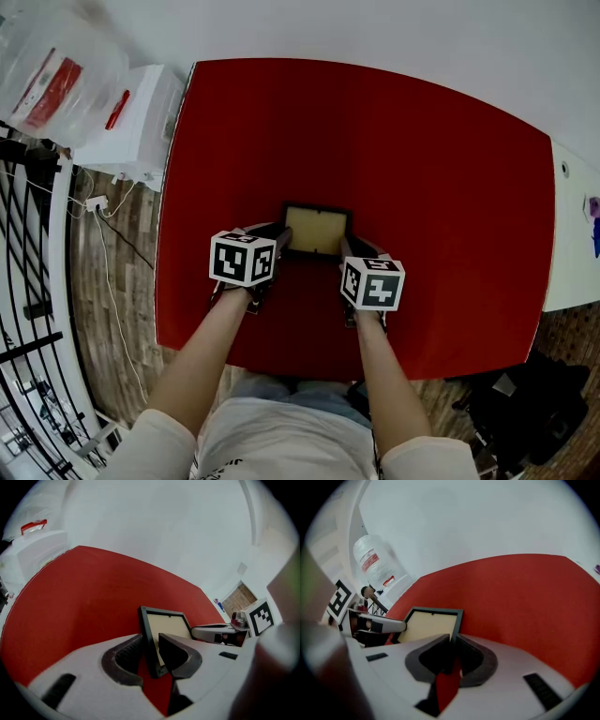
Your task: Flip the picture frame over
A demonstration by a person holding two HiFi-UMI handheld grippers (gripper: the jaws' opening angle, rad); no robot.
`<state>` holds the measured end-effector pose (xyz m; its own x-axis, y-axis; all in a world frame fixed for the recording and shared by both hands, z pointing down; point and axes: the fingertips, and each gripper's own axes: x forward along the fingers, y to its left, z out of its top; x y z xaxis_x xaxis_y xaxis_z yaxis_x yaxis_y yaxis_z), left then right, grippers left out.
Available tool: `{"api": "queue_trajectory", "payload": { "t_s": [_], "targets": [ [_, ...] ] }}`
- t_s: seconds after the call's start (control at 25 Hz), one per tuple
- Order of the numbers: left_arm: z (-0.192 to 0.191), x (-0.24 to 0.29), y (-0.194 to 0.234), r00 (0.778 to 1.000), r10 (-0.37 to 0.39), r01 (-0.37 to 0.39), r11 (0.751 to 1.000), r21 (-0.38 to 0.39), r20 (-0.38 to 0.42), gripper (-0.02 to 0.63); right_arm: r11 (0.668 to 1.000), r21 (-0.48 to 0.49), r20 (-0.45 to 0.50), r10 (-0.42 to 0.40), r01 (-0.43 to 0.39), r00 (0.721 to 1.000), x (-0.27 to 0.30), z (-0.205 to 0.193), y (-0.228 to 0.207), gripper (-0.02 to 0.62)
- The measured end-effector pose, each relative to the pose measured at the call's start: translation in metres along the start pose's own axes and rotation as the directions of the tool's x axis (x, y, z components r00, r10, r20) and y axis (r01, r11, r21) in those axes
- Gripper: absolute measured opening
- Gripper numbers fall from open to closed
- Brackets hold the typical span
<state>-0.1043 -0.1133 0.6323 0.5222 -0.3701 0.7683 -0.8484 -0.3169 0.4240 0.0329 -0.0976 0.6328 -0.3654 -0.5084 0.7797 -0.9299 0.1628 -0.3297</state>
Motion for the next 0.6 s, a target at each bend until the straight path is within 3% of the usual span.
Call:
{"api": "queue_trajectory", "payload": {
  "t_s": [0.12,0.2,0.6],
  "targets": [
    [0.001,-0.0005,0.0081,0.998,0.055,-0.055,0.997,0.051,0.006,0.076,1.0,-0.019,0.003,-0.014,0.014,1.0,0.0007,0.0004,-0.0016,0.046],
    [0.0014,0.0,0.0086,0.999,0.043,-0.043,0.999,0.031,0.01,0.029,1.0,-0.018,0.005,-0.012,0.012,1.0,0.0008,0.0005,-0.0025,0.045],
    [0.004,0.0024,0.0084,0.999,0.047,-0.047,0.998,0.038,0.019,0.029,0.997,-0.068,0.007,-0.044,0.044,0.999,0.0003,0.0006,-0.0023,0.046]
  ]
}}
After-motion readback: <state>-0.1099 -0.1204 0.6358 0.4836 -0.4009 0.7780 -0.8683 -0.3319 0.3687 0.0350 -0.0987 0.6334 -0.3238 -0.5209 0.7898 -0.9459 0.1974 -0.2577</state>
